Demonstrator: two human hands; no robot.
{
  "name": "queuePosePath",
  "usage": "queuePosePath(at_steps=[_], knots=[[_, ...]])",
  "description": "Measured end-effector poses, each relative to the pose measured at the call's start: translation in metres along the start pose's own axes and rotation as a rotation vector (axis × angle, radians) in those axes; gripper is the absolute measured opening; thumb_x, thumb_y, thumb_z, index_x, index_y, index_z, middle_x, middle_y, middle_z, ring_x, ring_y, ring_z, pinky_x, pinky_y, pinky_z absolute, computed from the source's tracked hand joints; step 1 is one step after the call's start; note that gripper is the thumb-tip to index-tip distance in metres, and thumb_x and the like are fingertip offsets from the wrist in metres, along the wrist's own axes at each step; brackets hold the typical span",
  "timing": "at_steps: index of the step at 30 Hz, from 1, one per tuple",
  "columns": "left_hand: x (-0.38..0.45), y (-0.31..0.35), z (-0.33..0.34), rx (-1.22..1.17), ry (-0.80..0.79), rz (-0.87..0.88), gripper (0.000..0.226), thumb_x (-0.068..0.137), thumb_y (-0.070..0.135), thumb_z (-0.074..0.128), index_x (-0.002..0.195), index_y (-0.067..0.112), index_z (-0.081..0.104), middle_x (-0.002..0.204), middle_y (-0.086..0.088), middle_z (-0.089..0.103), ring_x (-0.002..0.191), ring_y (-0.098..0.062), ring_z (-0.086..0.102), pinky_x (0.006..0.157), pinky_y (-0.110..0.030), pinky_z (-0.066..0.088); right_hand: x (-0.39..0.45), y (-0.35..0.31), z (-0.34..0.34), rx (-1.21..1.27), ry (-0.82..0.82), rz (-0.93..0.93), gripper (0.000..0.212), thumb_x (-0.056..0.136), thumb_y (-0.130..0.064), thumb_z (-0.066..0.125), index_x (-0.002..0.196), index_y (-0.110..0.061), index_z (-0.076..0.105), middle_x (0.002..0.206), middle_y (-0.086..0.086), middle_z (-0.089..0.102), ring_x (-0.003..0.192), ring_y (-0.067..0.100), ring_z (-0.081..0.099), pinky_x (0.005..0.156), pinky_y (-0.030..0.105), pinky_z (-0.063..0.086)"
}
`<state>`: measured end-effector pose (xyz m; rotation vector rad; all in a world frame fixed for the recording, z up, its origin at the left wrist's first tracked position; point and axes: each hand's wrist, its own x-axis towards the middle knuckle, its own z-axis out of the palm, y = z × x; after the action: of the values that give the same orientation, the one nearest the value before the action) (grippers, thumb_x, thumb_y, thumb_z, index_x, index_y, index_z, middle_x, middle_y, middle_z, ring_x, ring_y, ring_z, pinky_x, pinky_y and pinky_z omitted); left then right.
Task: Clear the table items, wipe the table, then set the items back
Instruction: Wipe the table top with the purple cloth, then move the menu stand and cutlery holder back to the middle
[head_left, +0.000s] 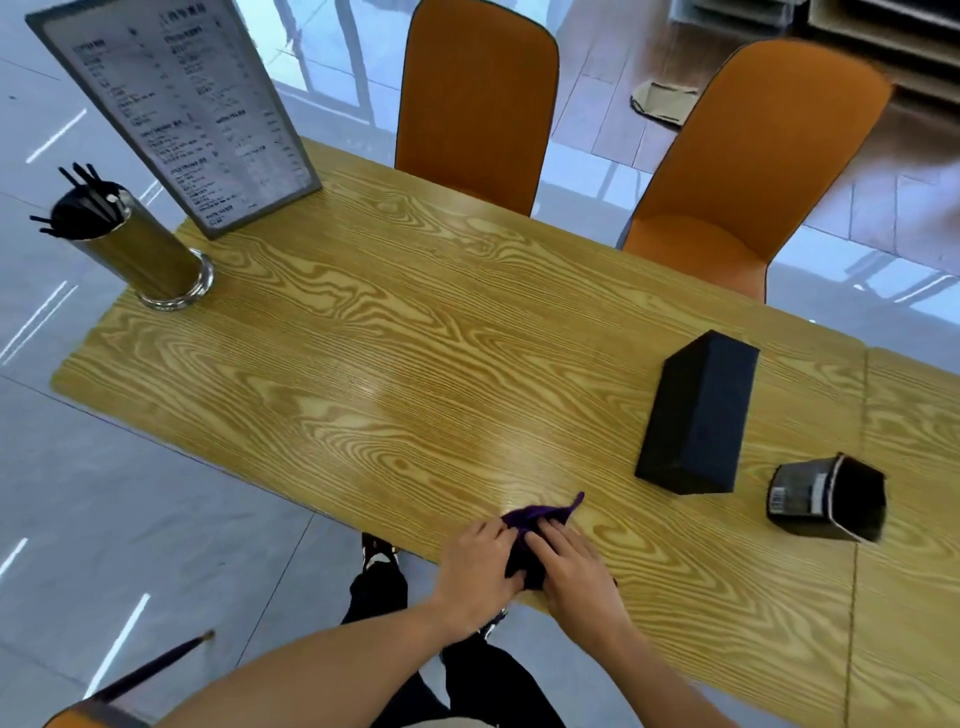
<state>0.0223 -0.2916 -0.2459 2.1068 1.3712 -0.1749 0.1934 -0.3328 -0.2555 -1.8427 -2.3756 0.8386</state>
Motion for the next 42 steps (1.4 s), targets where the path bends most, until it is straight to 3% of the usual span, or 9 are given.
queuePosePath(at_steps=[7, 10, 12, 16, 19, 23, 27, 34, 42], knots=[[-0.012, 0.065, 0.021, -0.019, -0.214, 0.075, 0.042, 0.083, 0.045, 0.060, 0.113, 0.016, 0.065, 0.117, -0.004, 0.064, 0.112, -0.025, 0.053, 0.086, -0.039, 0.044, -0.077, 0.030, 0.008, -0.027, -0.062, 0.127, 0.051, 0.064, -0.019, 0.070, 0.114, -0.026, 0.061, 0.107, -0.009, 0.066, 0.094, 0.018, 0.063, 0.074, 0.032, 0.058], [-0.008, 0.090, 0.032, -0.160, -0.369, 0.087, 0.031, 0.074, 0.040, 0.062, 0.096, 0.019, 0.066, 0.099, -0.006, 0.068, 0.093, -0.031, 0.064, 0.072, -0.042, 0.053, -0.104, 0.047, -0.002, -0.014, -0.136, 0.199, 0.044, 0.067, -0.027, 0.045, 0.106, -0.026, 0.066, 0.101, -0.008, 0.067, 0.091, 0.022, 0.066, 0.067, 0.033, 0.054], [-0.004, 0.107, 0.036, -0.254, -0.412, 0.118, 0.029, 0.069, 0.040, 0.059, 0.093, 0.025, 0.064, 0.091, -0.001, 0.069, 0.082, -0.028, 0.066, 0.066, -0.043, 0.056, -0.117, 0.059, -0.015, 0.006, -0.119, 0.251, 0.045, 0.069, -0.027, 0.044, 0.107, -0.027, 0.068, 0.104, -0.010, 0.068, 0.095, 0.020, 0.065, 0.068, 0.032, 0.052], [0.013, 0.143, 0.025, -0.316, -0.305, 0.150, 0.035, 0.081, 0.031, 0.063, 0.113, 0.018, 0.062, 0.114, -0.004, 0.061, 0.106, -0.026, 0.057, 0.086, -0.040, 0.050, -0.133, 0.080, -0.041, 0.041, 0.034, 0.415, 0.046, 0.069, -0.015, 0.063, 0.114, -0.024, 0.068, 0.102, -0.007, 0.066, 0.086, 0.020, 0.064, 0.059, 0.026, 0.045], [0.026, 0.152, 0.015, -0.323, -0.298, 0.177, 0.038, 0.087, 0.028, 0.061, 0.123, 0.018, 0.061, 0.123, -0.005, 0.060, 0.113, -0.024, 0.055, 0.095, -0.040, 0.050, -0.129, 0.090, -0.050, 0.065, 0.023, 0.510, 0.054, 0.078, -0.010, 0.061, 0.131, -0.018, 0.060, 0.119, -0.001, 0.063, 0.106, 0.026, 0.061, 0.075, 0.033, 0.050], [0.032, 0.123, 0.000, -0.257, -0.431, 0.173, 0.035, 0.082, 0.029, 0.058, 0.113, 0.015, 0.067, 0.113, -0.008, 0.067, 0.100, -0.029, 0.065, 0.083, -0.043, 0.057, -0.110, 0.083, -0.055, -0.011, -0.046, 0.613, 0.050, 0.089, -0.027, 0.059, 0.139, -0.025, 0.052, 0.136, -0.004, 0.056, 0.120, 0.022, 0.056, 0.099, 0.038, 0.043], [0.041, 0.068, -0.029, -0.183, -0.316, 0.105, 0.052, 0.093, 0.031, 0.058, 0.140, 0.010, 0.053, 0.138, -0.015, 0.052, 0.121, -0.034, 0.055, 0.096, -0.042, 0.050, -0.066, 0.061, -0.068, -0.014, 0.113, 0.532, 0.043, 0.085, -0.030, 0.074, 0.125, -0.016, 0.066, 0.127, 0.006, 0.065, 0.114, 0.029, 0.063, 0.093, 0.043, 0.052], [0.057, -0.057, -0.117, -0.221, -0.075, -0.098, 0.056, 0.096, 0.041, 0.058, 0.143, 0.013, 0.049, 0.143, -0.010, 0.049, 0.132, -0.029, 0.046, 0.102, -0.041, 0.045, 0.078, -0.016, -0.110, 0.049, 0.019, 0.243, 0.059, 0.097, -0.042, 0.059, 0.150, -0.020, 0.044, 0.157, 0.005, 0.040, 0.137, 0.022, 0.048, 0.106, 0.036, 0.047], [0.052, -0.187, -0.243, -0.357, 0.269, -0.247, 0.056, 0.093, 0.048, 0.061, 0.140, 0.018, 0.053, 0.142, -0.003, 0.052, 0.132, -0.022, 0.048, 0.105, -0.038, 0.044, 0.249, -0.131, -0.159, 0.061, -0.018, 0.097, 0.063, 0.097, -0.043, 0.059, 0.152, -0.019, 0.038, 0.157, 0.003, 0.038, 0.134, 0.026, 0.050, 0.103, 0.041, 0.047]])
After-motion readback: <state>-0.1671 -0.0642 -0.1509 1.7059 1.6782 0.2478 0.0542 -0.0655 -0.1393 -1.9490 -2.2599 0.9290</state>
